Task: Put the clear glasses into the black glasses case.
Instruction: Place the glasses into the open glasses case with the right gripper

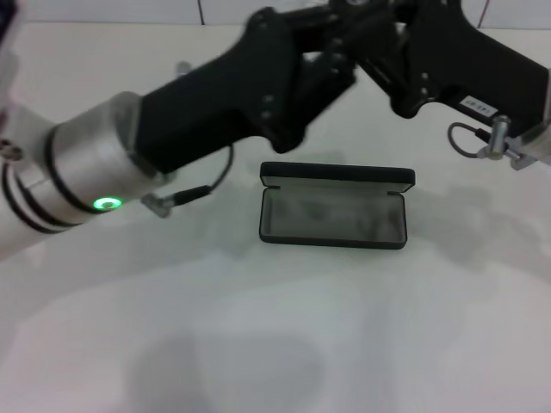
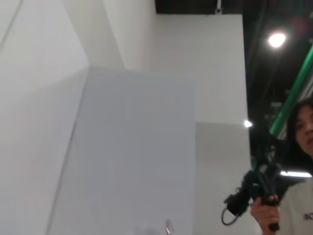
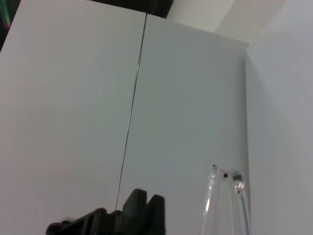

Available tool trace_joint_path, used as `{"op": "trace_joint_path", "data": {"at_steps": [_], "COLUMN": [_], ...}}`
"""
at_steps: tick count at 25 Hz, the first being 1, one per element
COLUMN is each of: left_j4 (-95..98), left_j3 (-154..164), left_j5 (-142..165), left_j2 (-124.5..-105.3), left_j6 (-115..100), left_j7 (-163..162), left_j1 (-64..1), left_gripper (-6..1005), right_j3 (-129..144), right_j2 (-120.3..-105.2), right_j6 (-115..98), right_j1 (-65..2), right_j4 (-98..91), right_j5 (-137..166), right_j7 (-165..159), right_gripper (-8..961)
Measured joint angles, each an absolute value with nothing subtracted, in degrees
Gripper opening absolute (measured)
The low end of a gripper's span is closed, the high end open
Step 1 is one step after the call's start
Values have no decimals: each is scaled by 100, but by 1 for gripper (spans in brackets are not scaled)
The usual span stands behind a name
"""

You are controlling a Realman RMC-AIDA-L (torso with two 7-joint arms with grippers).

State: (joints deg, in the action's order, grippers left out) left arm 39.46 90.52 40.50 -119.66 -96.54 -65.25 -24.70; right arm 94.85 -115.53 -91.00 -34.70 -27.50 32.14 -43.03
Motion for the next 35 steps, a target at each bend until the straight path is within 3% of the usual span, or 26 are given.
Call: {"op": "trace_joint_path", "data": {"at_steps": [5,6,7,11,13,15,18,24,35], "left_j4": [3972,3998,3998,4252,4443,4584,4694,4706,4657], "left_j3": [8379,8018,8018,7374,7110,6918,6714,6620,6463], "left_j5": [4171,4234,4234,4449,4543,4627,4702,4712,4722], "left_j2": [-11795,-11655,-11655,-11394,-11336,-11337,-11403,-11451,-11540], "left_j6": [-10164,-10393,-10393,-10664,-10739,-10780,-10809,-10880,-10942], "left_j7": [-6740,-6911,-6911,-7363,-7548,-7615,-7614,-7511,-7390], "left_j1": [-2200,-2149,-2149,-2011,-1890,-1784,-1639,-1470,-1444], "left_gripper": [68,68,68,68,68,68,68,68,68], "right_j3": [9472,9464,9418,9084,8781,8572,8654,9544,10812], "right_j2": [-11329,-11255,-11127,-11019,-11115,-11333,-11545,-11580,-11616], "right_j6": [-8666,-8449,-8049,-7411,-7350,-7560,-8103,-8764,-8167], "right_j1": [-2968,-2783,-2475,-1997,-1859,-1846,-2093,-3079,-4294], "right_j4": [-3756,-4191,-5034,-6856,-7994,-9206,-10425,-10873,-9201], "right_j5": [3712,3967,4512,6262,7769,9595,11559,13584,14979], "right_j7": [-4954,-5200,-5698,-7198,-8518,-10050,-11684,-13615,-14693], "right_gripper": [118,118,118,119,119,120,120,121,123]}}
